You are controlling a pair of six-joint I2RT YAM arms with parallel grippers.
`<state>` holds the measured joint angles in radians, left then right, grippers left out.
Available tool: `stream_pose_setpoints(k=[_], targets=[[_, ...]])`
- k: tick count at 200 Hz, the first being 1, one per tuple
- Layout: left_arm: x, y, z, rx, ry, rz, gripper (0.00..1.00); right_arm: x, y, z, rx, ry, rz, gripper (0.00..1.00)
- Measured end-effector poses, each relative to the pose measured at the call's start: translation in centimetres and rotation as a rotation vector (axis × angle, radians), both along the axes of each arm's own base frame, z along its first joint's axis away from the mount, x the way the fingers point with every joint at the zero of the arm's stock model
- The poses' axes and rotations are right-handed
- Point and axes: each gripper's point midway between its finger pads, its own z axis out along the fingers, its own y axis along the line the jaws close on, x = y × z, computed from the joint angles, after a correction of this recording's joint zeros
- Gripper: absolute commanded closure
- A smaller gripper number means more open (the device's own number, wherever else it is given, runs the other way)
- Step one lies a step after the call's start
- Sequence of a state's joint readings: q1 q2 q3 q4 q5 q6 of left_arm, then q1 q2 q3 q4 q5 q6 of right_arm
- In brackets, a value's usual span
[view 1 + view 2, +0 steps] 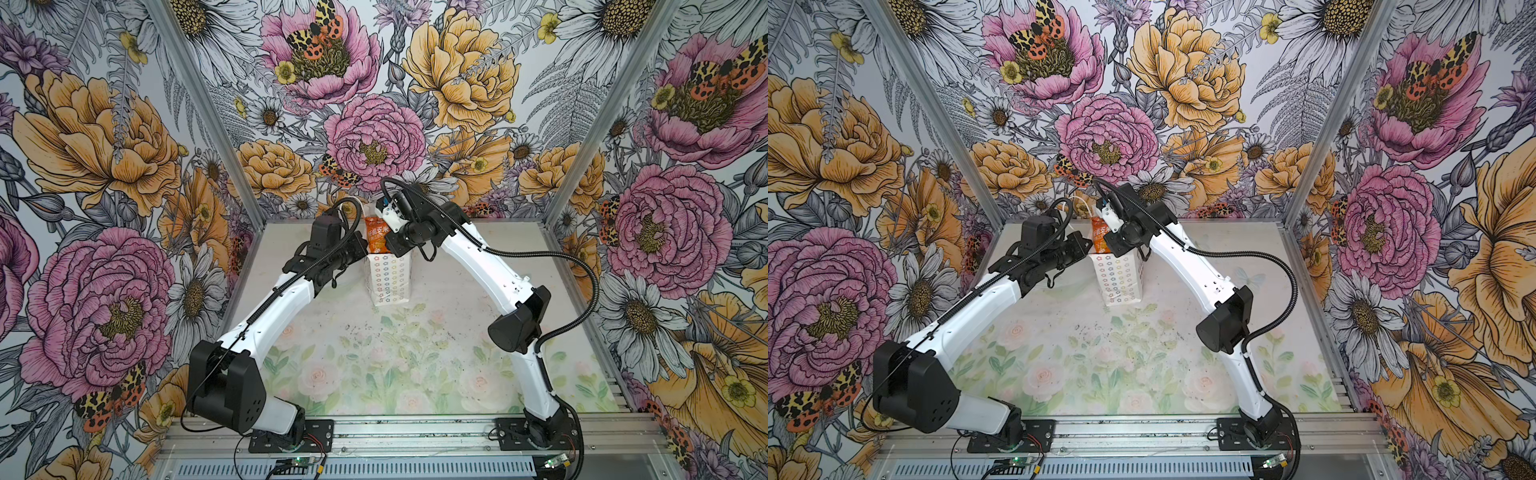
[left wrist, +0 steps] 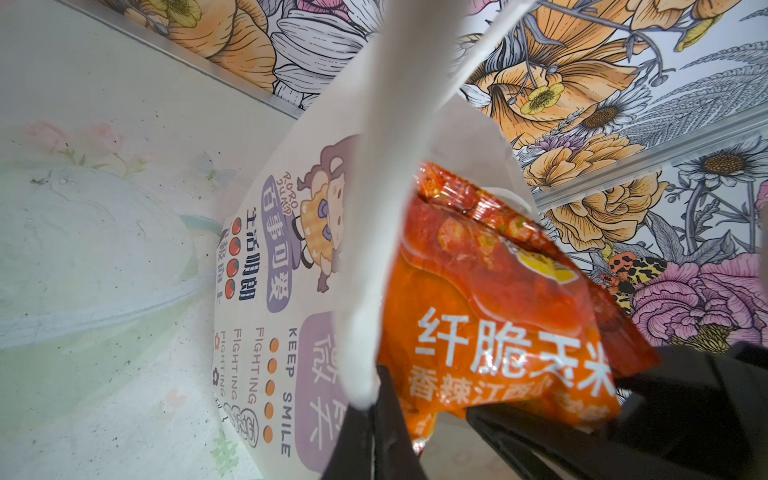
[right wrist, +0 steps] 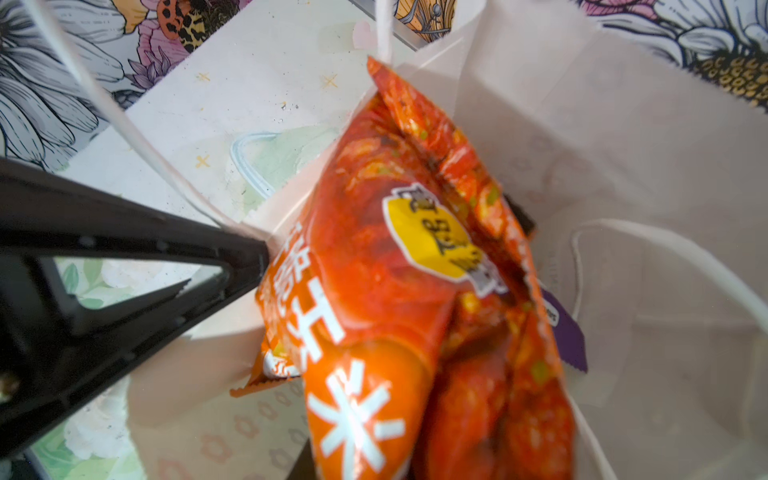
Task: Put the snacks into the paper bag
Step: 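Push the orange packet deeper into the bag with the right gripper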
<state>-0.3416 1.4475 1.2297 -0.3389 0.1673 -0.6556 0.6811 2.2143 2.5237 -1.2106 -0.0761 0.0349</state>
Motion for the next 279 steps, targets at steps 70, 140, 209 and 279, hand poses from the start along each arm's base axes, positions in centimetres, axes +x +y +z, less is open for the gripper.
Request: stream_pose_setpoints(k=[70, 140, 209, 279], targets=[[0.0, 0.4, -0.2, -0.002, -0.004, 0.008, 1.00, 0.2, -0.6, 0.2, 0.013, 0.013, -0.034, 0.94], [-0.1, 0.8, -0.4, -0.026, -0.001, 0.027, 1.00, 0.4, -1.5, 0.4, 0.023, 0.028, -0.069, 0.94], [-0.1, 1.0, -0.2, -0.029, -0.004, 0.029, 1.00, -0.4, -0.8, 0.4, 0.070, 0.077, -0.044, 0.88], [-0.1, 1.0, -0.2, -0.029, -0.004, 0.028, 1.00, -1.1, -0.1, 0.9, 0.080, 0.078, -0.003, 0.67]])
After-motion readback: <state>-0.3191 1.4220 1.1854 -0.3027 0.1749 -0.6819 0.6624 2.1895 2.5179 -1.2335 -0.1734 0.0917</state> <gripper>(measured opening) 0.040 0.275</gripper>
